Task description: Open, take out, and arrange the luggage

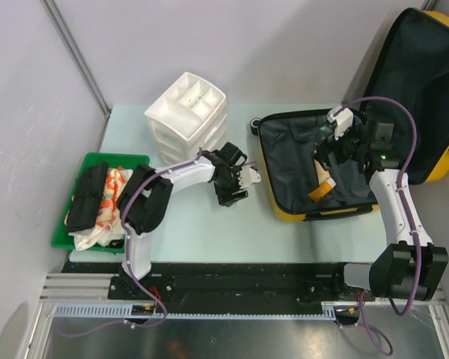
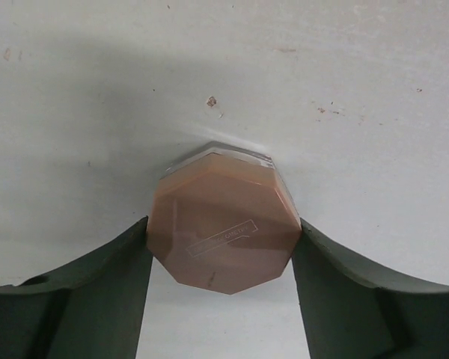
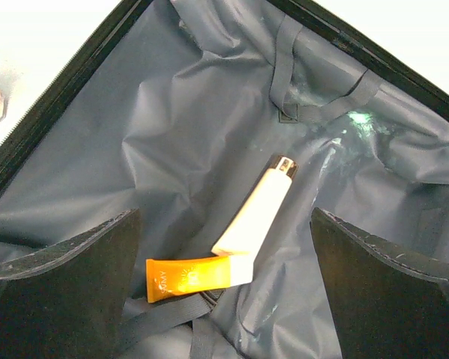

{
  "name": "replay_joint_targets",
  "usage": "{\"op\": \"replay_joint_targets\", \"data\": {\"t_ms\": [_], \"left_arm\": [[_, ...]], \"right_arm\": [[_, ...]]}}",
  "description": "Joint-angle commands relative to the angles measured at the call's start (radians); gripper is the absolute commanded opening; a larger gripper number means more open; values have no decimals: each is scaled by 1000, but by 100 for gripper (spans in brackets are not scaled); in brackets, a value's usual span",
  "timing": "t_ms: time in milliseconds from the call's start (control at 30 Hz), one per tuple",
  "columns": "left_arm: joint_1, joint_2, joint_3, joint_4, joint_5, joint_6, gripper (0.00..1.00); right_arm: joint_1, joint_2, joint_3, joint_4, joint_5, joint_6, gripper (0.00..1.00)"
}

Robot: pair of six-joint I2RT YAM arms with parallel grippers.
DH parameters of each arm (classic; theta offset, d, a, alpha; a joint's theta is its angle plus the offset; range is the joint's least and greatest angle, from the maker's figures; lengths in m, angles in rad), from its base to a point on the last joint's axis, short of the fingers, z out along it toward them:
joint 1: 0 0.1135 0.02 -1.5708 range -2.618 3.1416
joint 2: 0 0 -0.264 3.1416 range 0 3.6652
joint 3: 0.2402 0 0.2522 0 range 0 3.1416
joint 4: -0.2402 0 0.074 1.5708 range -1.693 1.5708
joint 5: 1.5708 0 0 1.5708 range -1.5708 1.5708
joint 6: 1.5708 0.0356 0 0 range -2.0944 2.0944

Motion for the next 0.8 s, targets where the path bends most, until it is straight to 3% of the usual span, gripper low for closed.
{"op": "replay_joint_targets", "data": {"t_ms": [0,100,400,633,767], "left_arm": [[-5,-97,21,30,22,-13,61],[-18,-170,88,23,45,-72,51],[17,-286,418,-168,51,-199,44],[222,-261,674,-260,-15,-279,40],[325,-252,702,-280,-44,-314,41]], "right_arm": [[-4,-5,-2,10,6,9,100],[-6,-2,-3,11,4,17,100],[-4,12,-2,31,-16,59,100],[5,12,-2,19,-22,73,100],[8,13,-2,19,-20,76,100]]}}
